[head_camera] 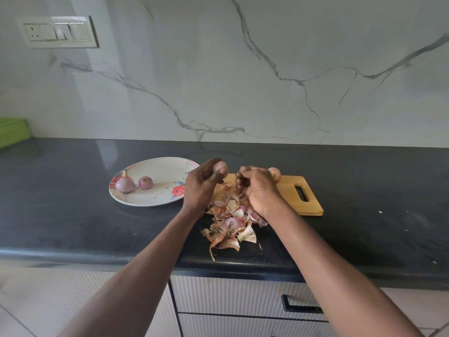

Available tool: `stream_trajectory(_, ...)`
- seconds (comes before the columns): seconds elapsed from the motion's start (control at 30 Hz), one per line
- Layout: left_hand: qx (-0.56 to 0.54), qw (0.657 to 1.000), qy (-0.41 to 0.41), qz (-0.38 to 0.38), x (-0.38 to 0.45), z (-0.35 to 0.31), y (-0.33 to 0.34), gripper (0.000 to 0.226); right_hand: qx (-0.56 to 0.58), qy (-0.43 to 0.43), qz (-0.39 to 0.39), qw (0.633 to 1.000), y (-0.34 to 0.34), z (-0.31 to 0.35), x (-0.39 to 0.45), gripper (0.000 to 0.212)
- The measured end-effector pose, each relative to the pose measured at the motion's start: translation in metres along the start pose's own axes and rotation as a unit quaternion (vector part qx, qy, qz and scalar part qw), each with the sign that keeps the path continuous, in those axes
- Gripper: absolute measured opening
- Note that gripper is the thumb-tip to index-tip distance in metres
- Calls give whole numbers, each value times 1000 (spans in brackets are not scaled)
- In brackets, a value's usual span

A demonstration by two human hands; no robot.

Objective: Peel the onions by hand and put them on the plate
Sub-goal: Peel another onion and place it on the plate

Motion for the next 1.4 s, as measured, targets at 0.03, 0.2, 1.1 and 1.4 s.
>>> stream_trajectory(0.03,-21,1000,-7,-20,1,0,-2,35,51,-2,4,999,-3,3,0,23)
stream_trajectory(0.2,-98,994,-48,-20,5,2,-4,30,-266,-36,25,963,-1,-1,-1,25)
stream_trajectory(1.1,-178,981,-75,32,7,10,-2,29,-323,-181,-25,928,-1,-1,-4,36)
stream_trajectory(1.4,-129,988,-81,-23,4,-1,-5,47,-435,-217,7,874,2,0,-13,56)
Point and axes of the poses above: each hand's wrist, its own x-axis towards the middle knuckle, its own y-axis out of the palm, z = x × y, the point moved 2 cm from there along x, towards the middle knuckle, and after that the axes turned 12 degrees about z, right-handed, at the moved point
